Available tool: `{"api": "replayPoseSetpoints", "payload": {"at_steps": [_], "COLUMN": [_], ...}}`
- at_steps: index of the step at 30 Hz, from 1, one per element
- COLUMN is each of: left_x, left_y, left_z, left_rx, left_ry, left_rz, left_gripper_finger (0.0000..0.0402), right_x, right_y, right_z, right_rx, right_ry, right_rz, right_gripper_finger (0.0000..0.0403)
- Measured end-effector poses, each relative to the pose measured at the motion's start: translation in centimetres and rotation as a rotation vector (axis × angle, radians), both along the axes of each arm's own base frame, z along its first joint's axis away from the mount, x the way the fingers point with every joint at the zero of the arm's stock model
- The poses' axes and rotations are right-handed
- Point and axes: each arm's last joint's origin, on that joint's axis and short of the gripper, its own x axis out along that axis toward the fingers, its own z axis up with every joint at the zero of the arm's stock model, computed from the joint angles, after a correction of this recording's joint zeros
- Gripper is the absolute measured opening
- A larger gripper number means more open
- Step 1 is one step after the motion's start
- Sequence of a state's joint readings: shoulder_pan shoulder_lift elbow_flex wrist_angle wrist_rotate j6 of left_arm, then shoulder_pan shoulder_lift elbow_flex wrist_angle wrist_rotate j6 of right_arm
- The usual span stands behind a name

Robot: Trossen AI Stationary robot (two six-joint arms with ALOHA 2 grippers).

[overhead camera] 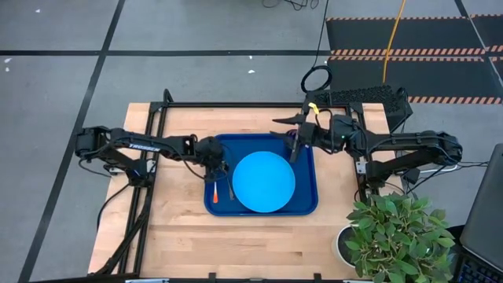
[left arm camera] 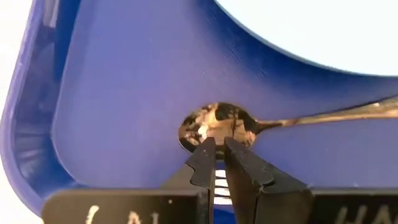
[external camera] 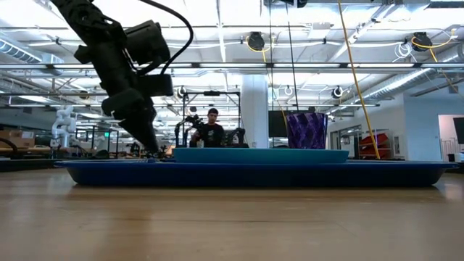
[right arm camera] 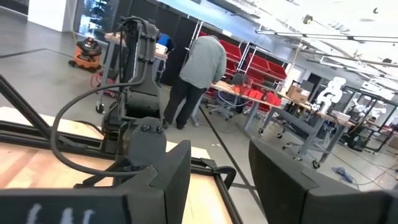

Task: Pick and place plate/cup/fork/spoon on tray
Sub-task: Adjust the blue fork and black spoon on the blue serving tray

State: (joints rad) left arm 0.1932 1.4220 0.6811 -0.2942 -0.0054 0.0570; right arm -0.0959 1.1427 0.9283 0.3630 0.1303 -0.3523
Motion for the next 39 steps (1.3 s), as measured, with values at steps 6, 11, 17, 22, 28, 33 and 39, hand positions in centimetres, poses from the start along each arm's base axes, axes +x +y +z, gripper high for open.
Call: {"api": "replayPoseSetpoints", "payload": {"at_steps": [6,11,17,22,28,33,39], "left_x": [0.1,0.1,0.1,0.2,0.3,0.6,0.6], "left_y": [0.0,0.6,1.2,1.2,1.2,1.3,1.3], "left_z": [-0.5,-1.3,-1.6,-1.6,-1.5,-1.3,-1.3], "left_rx": [-0.006,-0.006,0.001,0.004,0.008,0.02,0.021], "left_ry": [0.019,0.063,0.063,0.056,0.043,0.014,0.007], "left_rz": [0.011,0.02,0.028,0.025,0.025,0.015,0.016], "left_gripper_finger": [0.0037,0.0037,0.0037,0.0037,0.0037,0.0037,0.0037], "right_x": [0.0,0.0,0.0,0.0,0.0,0.0,0.0], "right_y": [0.0,0.0,0.0,0.0,0.0,0.0,0.0], "right_z": [0.0,0.0,0.0,-0.1,-0.1,-0.1,-0.1], "right_rx": [0.008,0.008,0.008,0.008,0.011,0.011,0.011], "right_ry": [-0.002,-0.001,0.0,0.004,0.003,0.003,0.004], "right_rz": [0.001,0.001,0.0,0.001,0.001,0.001,0.001], "right_gripper_finger": [0.0157,0.0157,0.0157,0.0157,0.0157,0.0157,0.0157]}}
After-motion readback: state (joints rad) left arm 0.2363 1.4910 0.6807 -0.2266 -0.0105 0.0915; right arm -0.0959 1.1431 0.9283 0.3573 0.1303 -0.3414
